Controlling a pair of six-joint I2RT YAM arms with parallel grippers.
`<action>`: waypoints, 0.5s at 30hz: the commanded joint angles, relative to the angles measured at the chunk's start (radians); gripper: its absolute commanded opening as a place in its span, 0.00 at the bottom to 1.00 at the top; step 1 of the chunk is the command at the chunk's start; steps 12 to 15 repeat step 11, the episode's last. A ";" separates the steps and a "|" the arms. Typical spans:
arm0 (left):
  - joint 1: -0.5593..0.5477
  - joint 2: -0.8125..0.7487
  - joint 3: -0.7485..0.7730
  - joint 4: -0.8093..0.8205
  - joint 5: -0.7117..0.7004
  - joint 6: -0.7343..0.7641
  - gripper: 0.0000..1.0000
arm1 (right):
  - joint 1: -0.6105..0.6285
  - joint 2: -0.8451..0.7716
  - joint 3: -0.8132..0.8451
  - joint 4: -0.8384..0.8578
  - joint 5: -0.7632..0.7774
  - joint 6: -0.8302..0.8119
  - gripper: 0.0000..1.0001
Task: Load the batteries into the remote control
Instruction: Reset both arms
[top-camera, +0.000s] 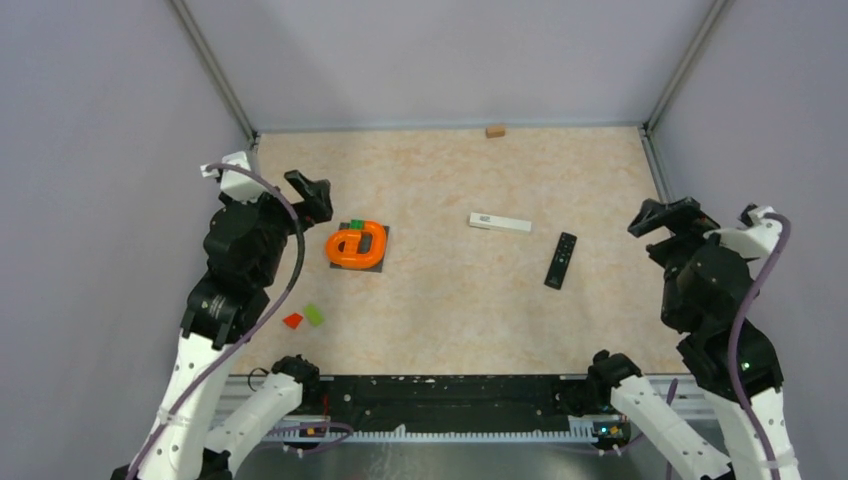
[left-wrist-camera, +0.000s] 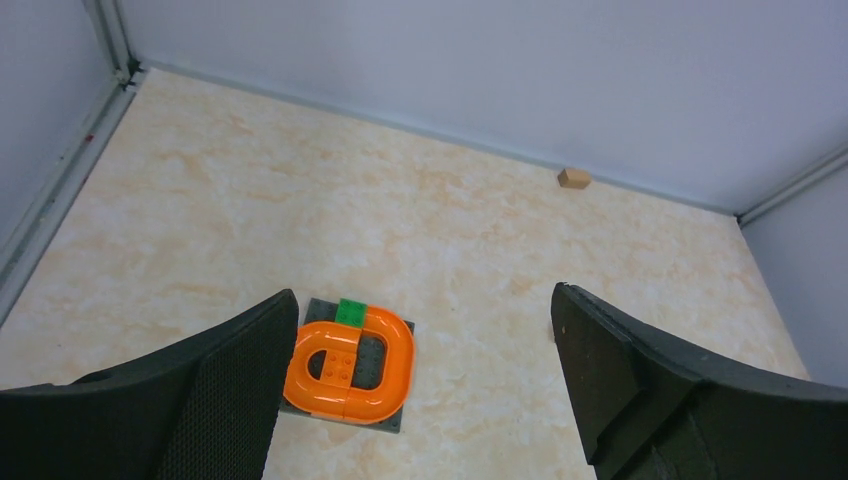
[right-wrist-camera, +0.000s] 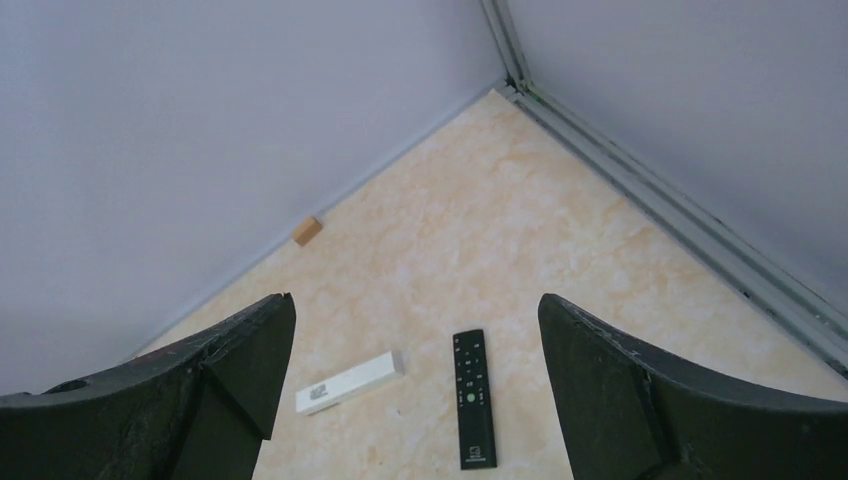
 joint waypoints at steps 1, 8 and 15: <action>0.004 -0.062 -0.011 0.047 -0.102 0.036 0.99 | -0.004 -0.038 0.053 -0.062 0.101 -0.037 0.93; 0.004 -0.100 -0.017 0.051 -0.084 0.068 0.99 | -0.004 -0.093 0.058 -0.061 0.136 -0.041 0.94; 0.004 -0.086 -0.010 0.038 -0.069 0.067 0.99 | -0.004 -0.090 0.052 -0.061 0.130 -0.033 0.94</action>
